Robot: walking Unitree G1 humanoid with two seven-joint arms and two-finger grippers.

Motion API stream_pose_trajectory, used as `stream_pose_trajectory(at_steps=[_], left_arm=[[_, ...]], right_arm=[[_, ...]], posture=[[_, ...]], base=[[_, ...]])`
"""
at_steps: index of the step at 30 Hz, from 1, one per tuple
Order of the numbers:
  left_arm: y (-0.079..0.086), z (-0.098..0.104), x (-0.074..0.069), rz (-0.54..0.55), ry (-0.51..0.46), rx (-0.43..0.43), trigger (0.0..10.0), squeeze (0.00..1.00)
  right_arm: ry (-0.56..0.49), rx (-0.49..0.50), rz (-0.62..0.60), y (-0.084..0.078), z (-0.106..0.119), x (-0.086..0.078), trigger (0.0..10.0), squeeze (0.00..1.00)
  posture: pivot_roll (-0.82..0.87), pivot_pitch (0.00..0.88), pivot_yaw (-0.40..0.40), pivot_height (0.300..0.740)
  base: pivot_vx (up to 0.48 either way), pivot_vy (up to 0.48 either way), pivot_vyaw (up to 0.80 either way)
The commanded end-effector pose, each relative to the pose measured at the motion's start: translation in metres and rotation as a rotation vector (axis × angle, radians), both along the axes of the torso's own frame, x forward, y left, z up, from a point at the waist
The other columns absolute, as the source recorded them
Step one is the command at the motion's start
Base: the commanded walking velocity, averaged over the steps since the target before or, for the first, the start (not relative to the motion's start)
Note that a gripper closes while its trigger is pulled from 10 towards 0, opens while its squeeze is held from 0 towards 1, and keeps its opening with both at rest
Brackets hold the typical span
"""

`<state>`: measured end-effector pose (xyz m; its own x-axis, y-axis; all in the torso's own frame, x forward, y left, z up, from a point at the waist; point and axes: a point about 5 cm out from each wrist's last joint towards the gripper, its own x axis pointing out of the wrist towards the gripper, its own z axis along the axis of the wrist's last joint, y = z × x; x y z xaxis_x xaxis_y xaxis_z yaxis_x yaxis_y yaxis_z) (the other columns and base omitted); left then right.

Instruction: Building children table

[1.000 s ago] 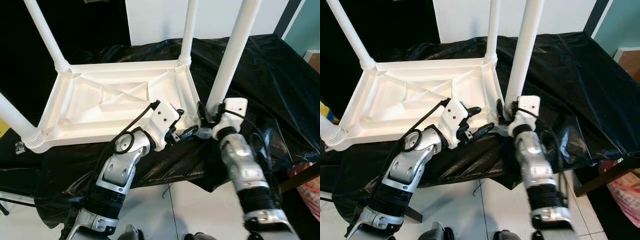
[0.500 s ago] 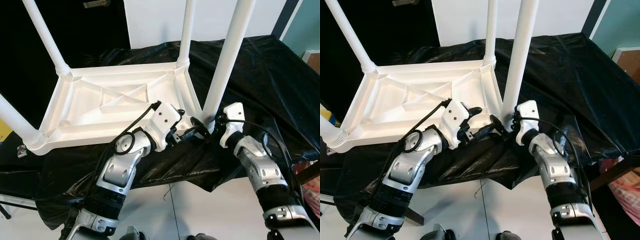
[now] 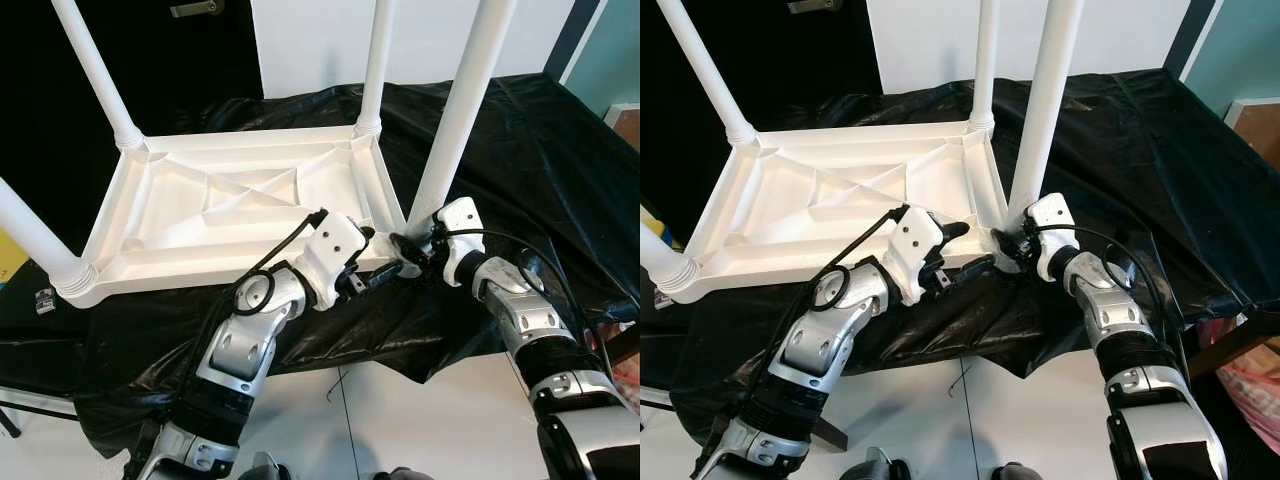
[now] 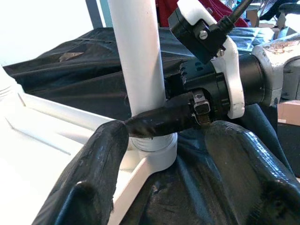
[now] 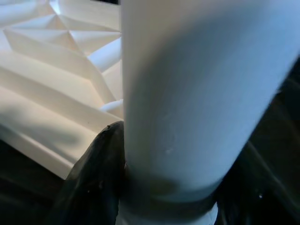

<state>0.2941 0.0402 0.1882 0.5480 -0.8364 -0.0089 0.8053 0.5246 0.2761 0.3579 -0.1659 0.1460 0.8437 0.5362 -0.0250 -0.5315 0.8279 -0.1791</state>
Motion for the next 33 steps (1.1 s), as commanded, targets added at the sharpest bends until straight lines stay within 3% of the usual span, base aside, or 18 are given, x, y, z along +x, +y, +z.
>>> stream_pose_trajectory(at_steps=[1,5,6,20,22,24,25,27,29,33], left_arm=[[0.001,0.000,0.001,0.053,-0.003,-0.009,10.0,0.00],[0.002,0.000,0.001,0.056,-0.004,-0.009,10.0,0.00],[0.002,0.000,0.001,0.057,-0.004,-0.010,10.0,0.00],[0.000,0.001,0.002,0.056,-0.002,-0.015,10.0,0.00],[0.001,0.002,0.002,0.055,-0.001,-0.015,10.0,0.00],[0.001,0.002,0.002,0.055,-0.001,-0.015,10.0,0.00],[0.001,0.002,0.003,0.053,0.001,-0.014,10.0,0.00],[0.001,0.002,0.003,0.053,0.001,-0.014,10.0,0.00],[0.001,0.002,0.003,0.051,0.002,-0.014,10.0,0.00],[0.000,0.002,0.003,0.052,0.003,-0.018,10.0,0.00]], right_arm=[[0.037,-0.041,0.024,0.004,-0.012,-0.003,0.0,0.00],[0.043,-0.021,0.014,0.004,-0.014,-0.004,0.0,0.00],[0.045,-0.016,0.009,0.004,-0.015,-0.004,10.0,0.00],[0.055,0.087,-0.171,0.023,-0.020,-0.014,10.0,0.00],[0.070,0.128,-0.327,0.028,-0.026,-0.018,10.0,0.00],[0.070,0.128,-0.327,0.028,-0.026,-0.018,10.0,0.00],[0.074,0.173,-0.557,0.031,-0.032,-0.025,10.0,0.00],[0.074,0.173,-0.557,0.031,-0.032,-0.025,10.0,0.00],[0.092,0.206,-0.716,0.032,-0.037,-0.032,10.0,0.00],[0.097,0.233,-0.728,0.039,-0.036,-0.033,10.0,0.00]], posture=[[0.00,0.041,-0.008,0.740],[0.00,0.043,-0.007,0.740],[0.00,0.043,-0.007,0.740],[-0.02,0.065,0.001,0.740],[-0.02,0.074,0.012,0.740],[-0.02,0.074,0.012,0.740],[-0.03,0.076,0.014,0.740],[-0.03,0.076,0.014,0.740],[-0.03,0.082,0.014,0.740],[-0.03,0.084,0.010,0.740]], base=[[0.000,0.000,0.00],[0.000,0.000,0.00],[0.000,0.000,0.00],[0.000,0.000,0.00],[0.000,0.000,0.00],[0.000,0.000,0.00],[0.000,0.000,0.00],[0.000,0.000,0.00],[0.000,0.000,0.00],[0.000,0.000,0.00]])
